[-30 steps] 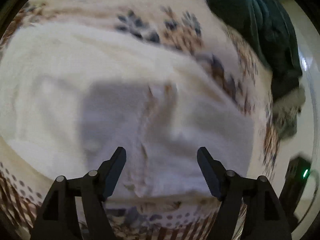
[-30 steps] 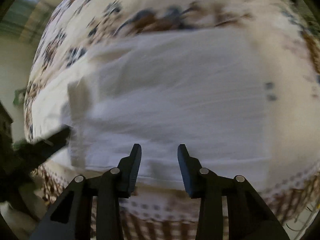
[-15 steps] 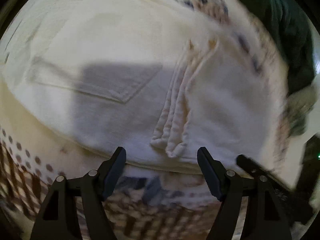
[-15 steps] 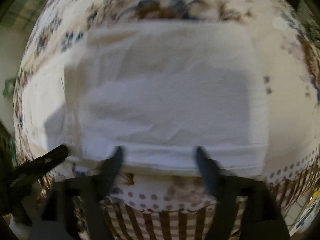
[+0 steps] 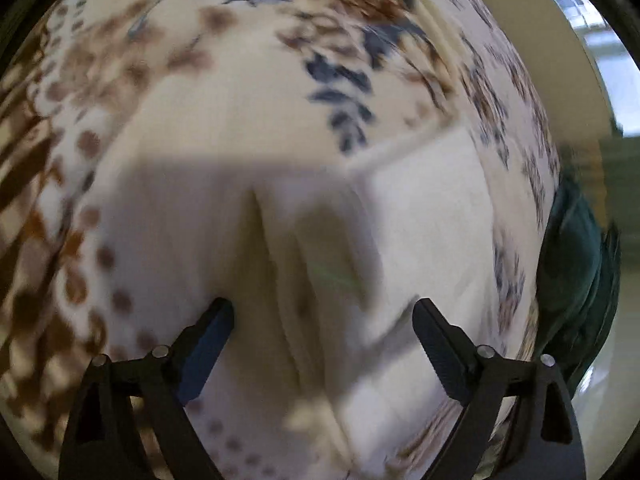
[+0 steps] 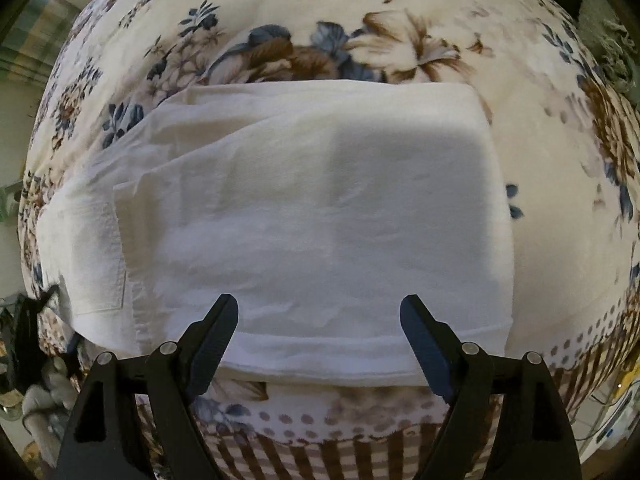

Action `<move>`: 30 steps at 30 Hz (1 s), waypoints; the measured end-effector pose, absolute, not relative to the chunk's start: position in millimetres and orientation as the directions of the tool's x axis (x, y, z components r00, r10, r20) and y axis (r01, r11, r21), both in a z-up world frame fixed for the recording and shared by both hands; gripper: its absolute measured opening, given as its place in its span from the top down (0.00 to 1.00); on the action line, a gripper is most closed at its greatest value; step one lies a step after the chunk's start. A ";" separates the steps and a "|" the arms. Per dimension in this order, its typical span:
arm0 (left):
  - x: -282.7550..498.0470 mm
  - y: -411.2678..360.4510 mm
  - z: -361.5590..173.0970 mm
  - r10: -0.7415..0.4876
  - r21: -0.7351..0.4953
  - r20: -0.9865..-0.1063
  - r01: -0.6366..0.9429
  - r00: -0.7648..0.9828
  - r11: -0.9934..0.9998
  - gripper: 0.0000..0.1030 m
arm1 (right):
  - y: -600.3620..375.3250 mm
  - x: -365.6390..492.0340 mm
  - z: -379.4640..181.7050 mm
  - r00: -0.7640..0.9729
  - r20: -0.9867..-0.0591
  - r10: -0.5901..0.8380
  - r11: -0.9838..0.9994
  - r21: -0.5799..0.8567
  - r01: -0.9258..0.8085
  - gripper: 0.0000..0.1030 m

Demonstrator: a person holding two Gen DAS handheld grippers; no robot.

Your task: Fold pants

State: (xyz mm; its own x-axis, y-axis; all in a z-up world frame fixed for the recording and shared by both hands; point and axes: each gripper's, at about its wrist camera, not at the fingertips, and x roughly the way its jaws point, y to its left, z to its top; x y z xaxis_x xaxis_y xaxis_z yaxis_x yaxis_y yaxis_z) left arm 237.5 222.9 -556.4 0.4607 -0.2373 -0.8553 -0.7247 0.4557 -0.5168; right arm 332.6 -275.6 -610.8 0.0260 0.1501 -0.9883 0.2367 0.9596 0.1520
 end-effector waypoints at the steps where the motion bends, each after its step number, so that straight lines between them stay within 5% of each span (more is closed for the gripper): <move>1: 240.9 225.7 -557.4 -0.233 -0.537 -0.842 -0.711 0.487 0.454 0.17 | -273.3 333.9 -613.3 0.025 -0.989 0.148 0.960 0.150 0.235 0.17; 4: 253.7 231.4 -555.2 -0.197 -0.564 -0.817 -0.676 0.542 0.474 0.49 | -268.1 336.6 -619.1 0.015 -0.989 0.150 0.958 0.149 0.245 0.17; 10: 260.7 222.0 -536.9 -0.187 -0.609 -0.764 -0.593 0.618 0.527 0.75 | -263.6 339.4 -622.3 0.030 -0.988 0.153 0.951 0.156 0.266 0.17; 15: 264.7 172.0 -453.6 -0.215 -0.616 -0.671 -0.372 0.710 0.695 0.83 | -273.6 335.6 -614.8 0.069 -0.983 0.167 0.941 0.180 0.285 0.17; 21: 276.4 34.1 -389.1 -0.433 -0.609 -0.595 -0.028 0.677 0.793 0.83 | -318.7 312.9 -591.2 0.128 -0.976 0.177 0.914 0.211 0.345 0.17; 30: 268.8 -176.3 -419.8 -0.632 -0.601 -0.647 0.224 0.426 0.767 0.83 | -446.6 248.8 -575.9 0.118 -0.989 0.084 0.889 0.128 0.440 0.17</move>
